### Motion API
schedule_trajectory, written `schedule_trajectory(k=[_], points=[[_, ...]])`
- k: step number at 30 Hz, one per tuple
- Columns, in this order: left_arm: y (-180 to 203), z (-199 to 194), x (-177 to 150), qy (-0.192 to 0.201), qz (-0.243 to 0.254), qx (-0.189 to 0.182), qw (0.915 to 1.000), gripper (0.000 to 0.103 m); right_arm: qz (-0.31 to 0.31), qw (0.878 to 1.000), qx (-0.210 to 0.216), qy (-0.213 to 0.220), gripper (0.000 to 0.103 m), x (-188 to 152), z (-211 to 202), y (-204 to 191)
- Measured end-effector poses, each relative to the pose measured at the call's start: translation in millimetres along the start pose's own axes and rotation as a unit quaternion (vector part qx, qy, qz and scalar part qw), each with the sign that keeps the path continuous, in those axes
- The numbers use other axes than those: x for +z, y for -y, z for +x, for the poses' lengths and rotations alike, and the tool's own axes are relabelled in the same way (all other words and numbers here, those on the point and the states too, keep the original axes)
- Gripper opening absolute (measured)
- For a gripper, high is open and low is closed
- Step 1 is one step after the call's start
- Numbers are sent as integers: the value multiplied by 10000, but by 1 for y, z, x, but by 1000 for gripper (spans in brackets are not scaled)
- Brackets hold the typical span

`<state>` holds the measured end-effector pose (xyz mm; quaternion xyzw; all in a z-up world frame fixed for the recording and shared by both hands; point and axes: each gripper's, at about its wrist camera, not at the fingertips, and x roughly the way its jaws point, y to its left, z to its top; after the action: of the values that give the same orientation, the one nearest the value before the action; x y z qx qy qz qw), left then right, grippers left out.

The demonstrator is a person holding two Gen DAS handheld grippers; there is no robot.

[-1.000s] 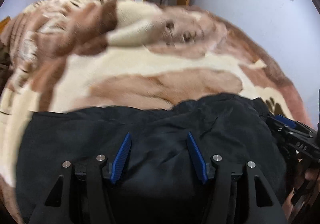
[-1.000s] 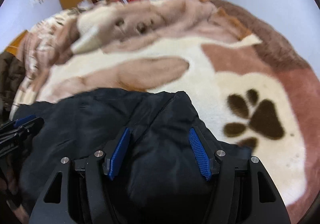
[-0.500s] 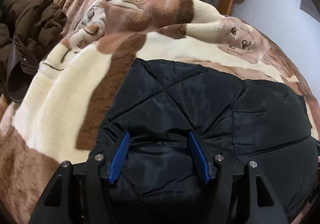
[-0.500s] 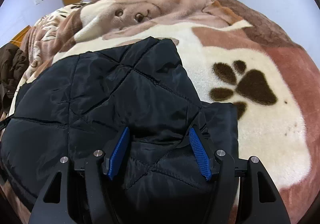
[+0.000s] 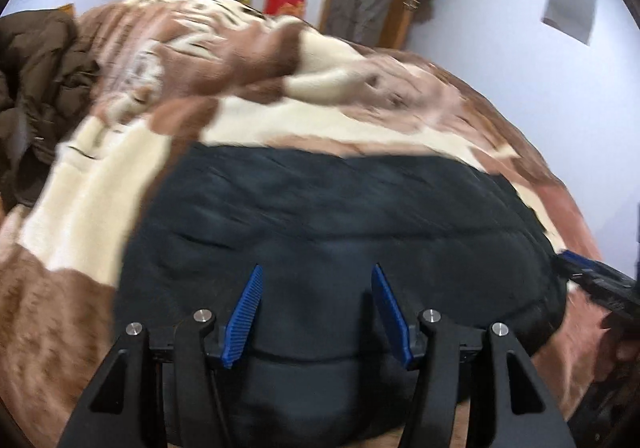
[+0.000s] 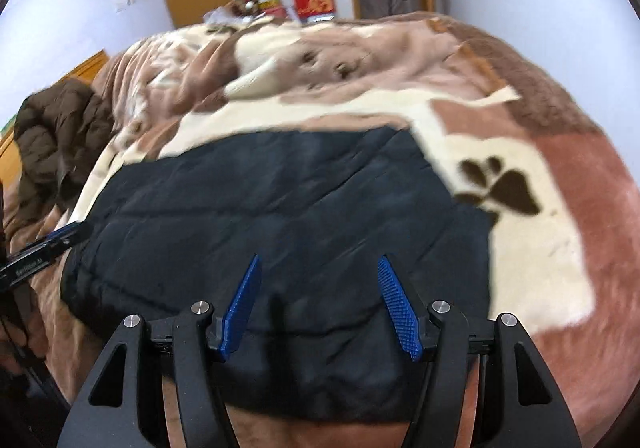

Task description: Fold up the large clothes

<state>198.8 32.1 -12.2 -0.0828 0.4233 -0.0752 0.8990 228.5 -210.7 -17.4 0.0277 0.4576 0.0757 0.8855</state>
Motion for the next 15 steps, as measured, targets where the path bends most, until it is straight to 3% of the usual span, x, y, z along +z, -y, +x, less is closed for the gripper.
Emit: schedule_trajectory(k=[2, 5, 11, 13, 15], points=[[13, 22, -6, -226, 103, 40, 9997, 59, -97, 9995, -128, -272, 61, -5, 24, -5], [11, 49, -12, -459, -43, 118, 9989, 61, 214, 9986, 22, -483, 61, -7, 46, 6], [14, 56, -9, -572, 16, 163, 9982, 62, 153, 9979, -16, -626, 61, -4, 49, 6], [11, 44, -4, -597, -71, 102, 9981, 59, 198, 9986, 25, -484, 61, 1, 32, 9], [2, 22, 4, -366, -114, 101, 9992, 58, 178, 9997, -83, -117, 61, 3, 7, 17]])
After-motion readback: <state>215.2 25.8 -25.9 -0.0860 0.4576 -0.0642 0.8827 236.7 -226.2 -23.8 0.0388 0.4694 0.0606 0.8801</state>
